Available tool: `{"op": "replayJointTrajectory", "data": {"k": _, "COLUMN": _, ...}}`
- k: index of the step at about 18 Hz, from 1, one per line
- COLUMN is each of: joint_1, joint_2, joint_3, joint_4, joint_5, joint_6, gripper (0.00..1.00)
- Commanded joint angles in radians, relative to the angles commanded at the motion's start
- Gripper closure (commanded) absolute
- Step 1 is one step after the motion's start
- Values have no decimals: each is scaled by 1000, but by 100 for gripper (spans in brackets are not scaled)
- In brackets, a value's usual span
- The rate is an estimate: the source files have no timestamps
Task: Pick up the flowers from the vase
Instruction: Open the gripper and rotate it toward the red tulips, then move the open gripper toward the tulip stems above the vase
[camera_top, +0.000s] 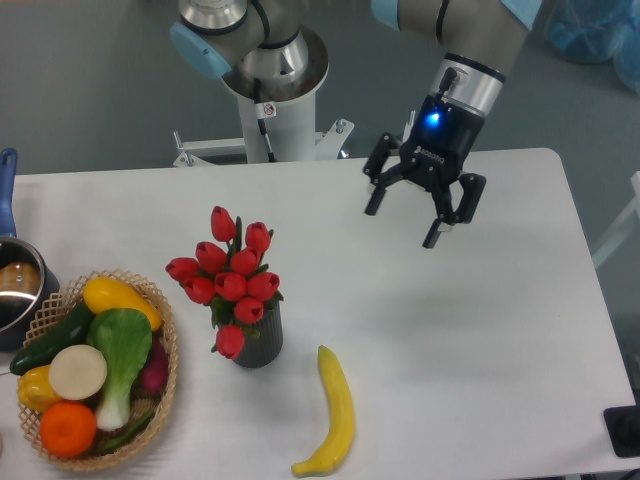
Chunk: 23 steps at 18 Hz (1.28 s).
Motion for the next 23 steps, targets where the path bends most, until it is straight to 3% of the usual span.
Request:
{"op": "replayJointTrajectory", "data": {"k": 2, "joint_1": -3, "joint_2": -9, "joint_3": -12, "joint_4": 17, "joint_5": -105, "joint_6": -2, "gripper": 0}}
{"op": "replayJointTrajectory", "data": {"k": 4, "joint_1": 2, "joint_2": -40, "joint_3": -20, "joint_4": 14, "joint_5": -301, "joint_6": -21, "gripper": 0}}
{"op": "replayJointTrajectory", "data": {"k": 6, "joint_1": 2, "joint_2": -61, "joint_3": -25, "joint_4": 20, "joint_5": -370, "joint_6": -28, "gripper": 0}}
{"op": "replayJointTrajectory", "data": {"k": 10, "joint_1": -11, "joint_2": -66, "joint_3": 0, "joint_4": 25, "joint_5": -330, "joint_6": -31, "gripper": 0}}
{"op": "replayJointTrajectory", "data": {"k": 14, "joint_1": -73, "joint_2": -89, "joint_3": 87, "joint_4": 14, "joint_5": -128, "joint_6": -35, "gripper": 0}}
{"op": "replayJointTrajectory", "data": {"k": 17, "joint_1": -121, "joint_2": -123, "joint_3": 136, "joint_4": 12, "joint_5": -68, "joint_6": -96, "gripper": 0}}
{"op": "replayJointTrajectory", "data": {"k": 23, "joint_1": -121, "joint_2": -132, "joint_3": 109, "joint_4": 18, "joint_5": -7, "joint_6": -64, "gripper": 0}}
